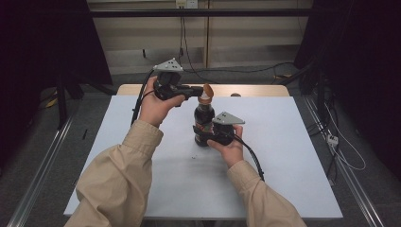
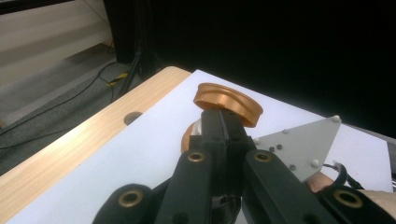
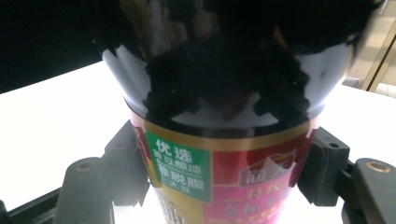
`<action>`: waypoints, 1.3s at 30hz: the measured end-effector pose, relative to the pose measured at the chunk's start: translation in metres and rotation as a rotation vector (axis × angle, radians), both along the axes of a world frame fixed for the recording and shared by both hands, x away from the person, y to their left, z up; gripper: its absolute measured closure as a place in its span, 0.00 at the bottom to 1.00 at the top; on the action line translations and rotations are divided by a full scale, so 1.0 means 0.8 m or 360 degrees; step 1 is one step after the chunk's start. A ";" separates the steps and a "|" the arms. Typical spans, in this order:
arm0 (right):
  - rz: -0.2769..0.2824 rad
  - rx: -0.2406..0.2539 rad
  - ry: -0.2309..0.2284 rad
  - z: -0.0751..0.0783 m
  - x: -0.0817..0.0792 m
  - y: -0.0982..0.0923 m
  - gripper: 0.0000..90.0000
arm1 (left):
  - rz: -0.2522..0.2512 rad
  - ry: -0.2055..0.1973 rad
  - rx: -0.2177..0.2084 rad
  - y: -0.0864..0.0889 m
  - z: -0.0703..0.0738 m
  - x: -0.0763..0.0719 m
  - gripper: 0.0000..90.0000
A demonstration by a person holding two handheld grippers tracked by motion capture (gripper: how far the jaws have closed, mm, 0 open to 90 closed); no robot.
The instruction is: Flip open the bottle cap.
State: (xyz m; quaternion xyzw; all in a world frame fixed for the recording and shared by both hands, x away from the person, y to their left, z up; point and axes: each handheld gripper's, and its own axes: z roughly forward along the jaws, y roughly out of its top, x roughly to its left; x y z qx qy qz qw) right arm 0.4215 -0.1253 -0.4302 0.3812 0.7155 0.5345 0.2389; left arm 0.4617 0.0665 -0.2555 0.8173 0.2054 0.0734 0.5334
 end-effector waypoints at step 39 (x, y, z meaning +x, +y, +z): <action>-0.0001 -0.0002 -0.0003 0.000 0.000 0.000 0.33 | -0.0011 -0.0007 0.0021 -0.010 0.004 0.002 1.00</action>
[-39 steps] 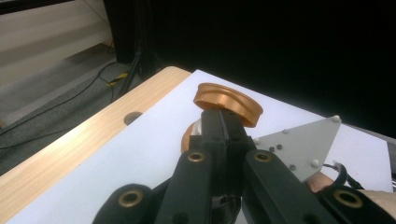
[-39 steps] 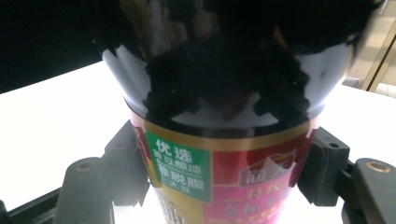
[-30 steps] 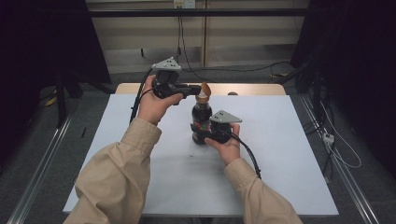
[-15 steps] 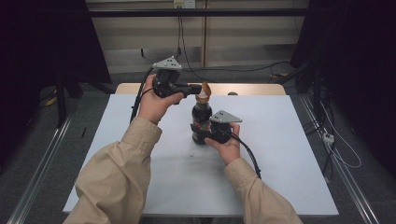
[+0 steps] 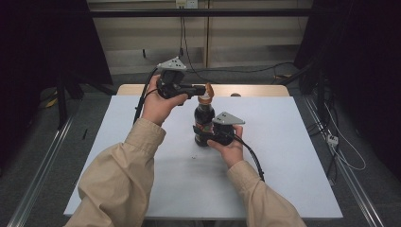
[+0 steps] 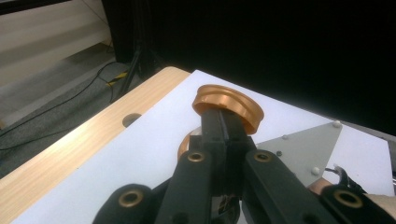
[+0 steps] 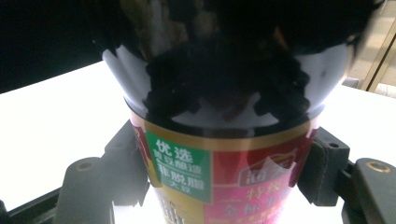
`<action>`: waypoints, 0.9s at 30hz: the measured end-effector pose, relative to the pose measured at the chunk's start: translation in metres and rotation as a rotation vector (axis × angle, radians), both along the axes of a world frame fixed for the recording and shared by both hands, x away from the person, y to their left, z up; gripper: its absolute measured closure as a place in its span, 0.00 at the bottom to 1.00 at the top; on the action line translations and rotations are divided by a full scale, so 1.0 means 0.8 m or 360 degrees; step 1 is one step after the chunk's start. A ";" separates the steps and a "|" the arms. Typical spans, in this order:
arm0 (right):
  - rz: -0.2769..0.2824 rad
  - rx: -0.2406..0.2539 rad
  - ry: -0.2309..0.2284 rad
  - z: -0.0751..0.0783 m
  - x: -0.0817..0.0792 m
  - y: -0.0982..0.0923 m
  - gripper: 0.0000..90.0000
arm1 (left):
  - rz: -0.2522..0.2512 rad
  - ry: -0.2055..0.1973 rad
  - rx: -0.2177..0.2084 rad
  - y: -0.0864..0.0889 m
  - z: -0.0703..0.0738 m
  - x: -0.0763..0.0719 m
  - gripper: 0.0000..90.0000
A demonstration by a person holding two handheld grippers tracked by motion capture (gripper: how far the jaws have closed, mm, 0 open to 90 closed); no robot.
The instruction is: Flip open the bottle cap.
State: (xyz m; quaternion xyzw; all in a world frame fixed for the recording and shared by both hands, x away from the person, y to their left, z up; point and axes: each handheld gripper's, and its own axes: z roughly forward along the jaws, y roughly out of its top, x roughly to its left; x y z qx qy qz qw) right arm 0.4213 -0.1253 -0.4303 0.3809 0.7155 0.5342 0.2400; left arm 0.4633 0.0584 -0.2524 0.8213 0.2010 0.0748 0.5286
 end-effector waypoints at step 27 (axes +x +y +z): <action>0.0004 -0.0002 0.0006 0.001 0.000 0.000 0.33 | -0.0034 -0.0011 -0.0005 -0.003 0.006 -0.005 1.00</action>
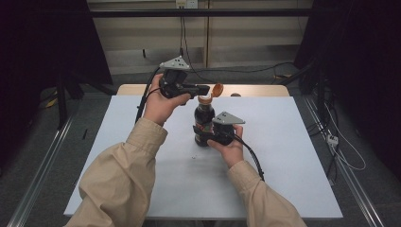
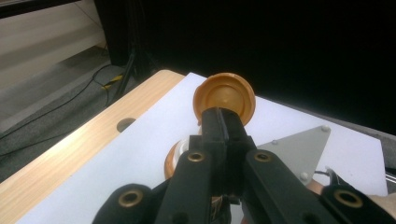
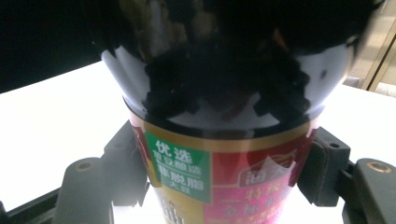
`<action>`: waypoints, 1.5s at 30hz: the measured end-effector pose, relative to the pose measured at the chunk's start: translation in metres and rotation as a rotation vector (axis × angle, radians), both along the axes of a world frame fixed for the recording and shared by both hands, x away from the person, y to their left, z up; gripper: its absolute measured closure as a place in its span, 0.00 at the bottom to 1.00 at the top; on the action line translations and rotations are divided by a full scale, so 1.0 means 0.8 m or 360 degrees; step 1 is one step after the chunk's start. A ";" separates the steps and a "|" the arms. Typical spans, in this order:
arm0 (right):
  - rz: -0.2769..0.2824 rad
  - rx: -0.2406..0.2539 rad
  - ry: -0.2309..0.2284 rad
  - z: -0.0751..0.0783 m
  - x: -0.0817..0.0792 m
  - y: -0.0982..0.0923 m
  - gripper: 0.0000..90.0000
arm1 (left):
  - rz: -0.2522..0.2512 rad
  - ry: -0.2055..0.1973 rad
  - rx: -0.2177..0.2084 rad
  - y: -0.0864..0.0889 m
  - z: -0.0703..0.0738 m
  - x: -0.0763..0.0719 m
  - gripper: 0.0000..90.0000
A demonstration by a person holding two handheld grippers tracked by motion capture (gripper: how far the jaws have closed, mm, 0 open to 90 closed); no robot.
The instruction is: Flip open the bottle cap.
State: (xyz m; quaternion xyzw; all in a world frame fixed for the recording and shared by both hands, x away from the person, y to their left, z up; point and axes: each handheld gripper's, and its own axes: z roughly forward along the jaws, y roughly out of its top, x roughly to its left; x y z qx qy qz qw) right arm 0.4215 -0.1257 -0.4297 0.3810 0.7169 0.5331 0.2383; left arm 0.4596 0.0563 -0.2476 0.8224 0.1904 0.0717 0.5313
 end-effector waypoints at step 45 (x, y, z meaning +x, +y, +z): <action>0.0027 0.0081 0.0105 0.022 -0.025 -0.047 0.05 | 0.0192 -0.0022 -0.0014 0.061 -0.039 -0.020 0.06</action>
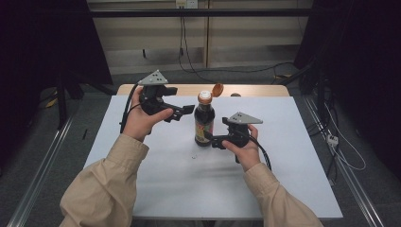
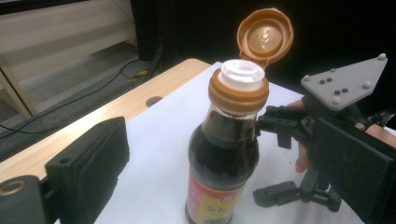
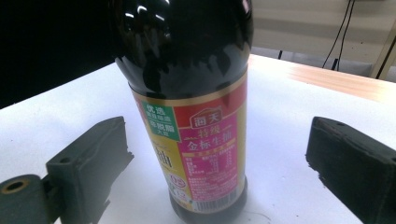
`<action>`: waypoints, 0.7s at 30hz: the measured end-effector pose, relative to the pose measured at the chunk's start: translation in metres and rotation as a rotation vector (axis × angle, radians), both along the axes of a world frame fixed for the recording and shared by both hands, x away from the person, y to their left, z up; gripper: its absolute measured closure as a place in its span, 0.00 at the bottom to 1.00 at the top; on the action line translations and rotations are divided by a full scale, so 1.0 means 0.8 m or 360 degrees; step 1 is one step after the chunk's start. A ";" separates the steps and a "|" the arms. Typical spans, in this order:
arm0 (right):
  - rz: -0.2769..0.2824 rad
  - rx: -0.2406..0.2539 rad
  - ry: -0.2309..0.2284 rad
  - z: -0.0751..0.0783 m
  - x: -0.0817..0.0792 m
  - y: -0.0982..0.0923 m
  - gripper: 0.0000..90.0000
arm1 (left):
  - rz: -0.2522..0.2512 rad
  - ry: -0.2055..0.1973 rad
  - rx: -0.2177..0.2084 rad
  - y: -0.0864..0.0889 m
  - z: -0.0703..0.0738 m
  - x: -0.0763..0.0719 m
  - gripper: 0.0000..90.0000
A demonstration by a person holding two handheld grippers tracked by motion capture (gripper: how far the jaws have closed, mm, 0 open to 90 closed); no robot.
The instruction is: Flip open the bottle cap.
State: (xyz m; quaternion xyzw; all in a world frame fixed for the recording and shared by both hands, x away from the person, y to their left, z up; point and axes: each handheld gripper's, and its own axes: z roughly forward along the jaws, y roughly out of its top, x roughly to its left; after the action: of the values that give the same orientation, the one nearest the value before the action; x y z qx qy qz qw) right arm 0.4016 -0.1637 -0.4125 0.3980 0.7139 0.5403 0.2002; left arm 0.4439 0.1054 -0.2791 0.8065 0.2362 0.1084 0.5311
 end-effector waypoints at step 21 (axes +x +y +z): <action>0.0043 -0.0041 -0.0018 0.004 -0.016 -0.015 0.07 | 0.0000 -0.0013 0.0008 0.024 -0.035 -0.015 0.07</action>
State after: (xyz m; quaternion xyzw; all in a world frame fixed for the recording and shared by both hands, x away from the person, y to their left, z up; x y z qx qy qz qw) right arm 0.3891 -0.1756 -0.4090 0.3828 0.7248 0.5360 0.2020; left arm 0.4318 0.1246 -0.3068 0.8074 0.2338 0.1122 0.5300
